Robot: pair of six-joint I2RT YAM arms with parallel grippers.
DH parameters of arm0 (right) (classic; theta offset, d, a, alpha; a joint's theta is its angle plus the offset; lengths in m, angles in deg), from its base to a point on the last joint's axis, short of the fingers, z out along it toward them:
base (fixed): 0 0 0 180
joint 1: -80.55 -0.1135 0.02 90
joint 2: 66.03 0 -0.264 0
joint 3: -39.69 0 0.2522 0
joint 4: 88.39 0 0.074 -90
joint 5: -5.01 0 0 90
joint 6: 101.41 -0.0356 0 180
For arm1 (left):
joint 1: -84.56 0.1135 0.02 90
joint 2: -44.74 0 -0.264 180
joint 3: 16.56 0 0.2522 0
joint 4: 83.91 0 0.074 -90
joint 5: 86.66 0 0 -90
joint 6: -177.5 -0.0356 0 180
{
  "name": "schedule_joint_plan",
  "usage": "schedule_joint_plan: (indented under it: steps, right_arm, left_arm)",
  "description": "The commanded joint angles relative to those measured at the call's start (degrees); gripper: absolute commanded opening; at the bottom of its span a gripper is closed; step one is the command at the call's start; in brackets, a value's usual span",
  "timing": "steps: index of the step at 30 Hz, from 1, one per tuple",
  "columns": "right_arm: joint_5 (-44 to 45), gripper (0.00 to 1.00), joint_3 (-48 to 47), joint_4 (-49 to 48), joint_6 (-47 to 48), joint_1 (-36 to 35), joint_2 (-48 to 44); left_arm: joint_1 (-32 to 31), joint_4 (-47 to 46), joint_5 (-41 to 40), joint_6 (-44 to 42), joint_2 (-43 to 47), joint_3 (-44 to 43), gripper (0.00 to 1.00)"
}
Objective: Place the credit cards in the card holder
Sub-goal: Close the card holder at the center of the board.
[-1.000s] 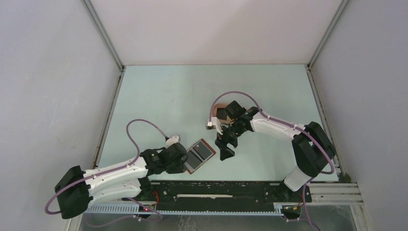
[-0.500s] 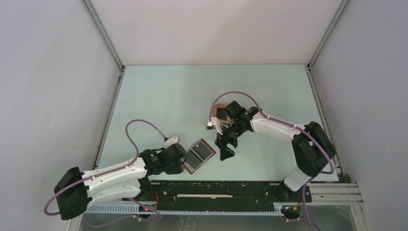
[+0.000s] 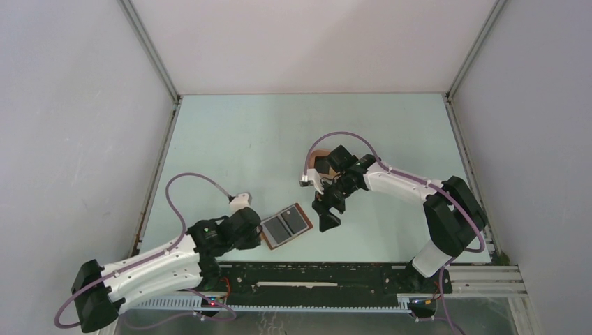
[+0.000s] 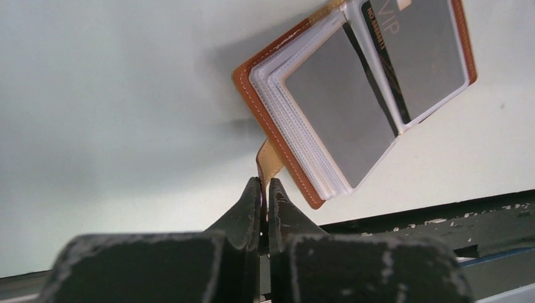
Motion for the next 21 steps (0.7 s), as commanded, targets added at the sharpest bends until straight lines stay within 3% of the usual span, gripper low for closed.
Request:
schedule_joint_plan:
  steps: [1, 11, 21]
  right_arm:
    - [0.49, 0.88, -2.24, -1.5, -2.1, 0.98, -0.11]
    - [-1.34, 0.87, -2.27, -2.38, -4.56, 5.54, -0.52]
    - [-0.14, 0.84, -2.23, -5.06, -11.1, 8.65, 2.75]
  left_arm:
    - [2.58, -4.4, -2.01, -2.63, 1.5, -4.12, 0.0]
    - [7.04, -19.24, 6.16, -8.19, -8.88, -6.75, 0.0]
    - [7.16, -23.49, 9.01, -10.59, -18.02, -11.72, 0.0]
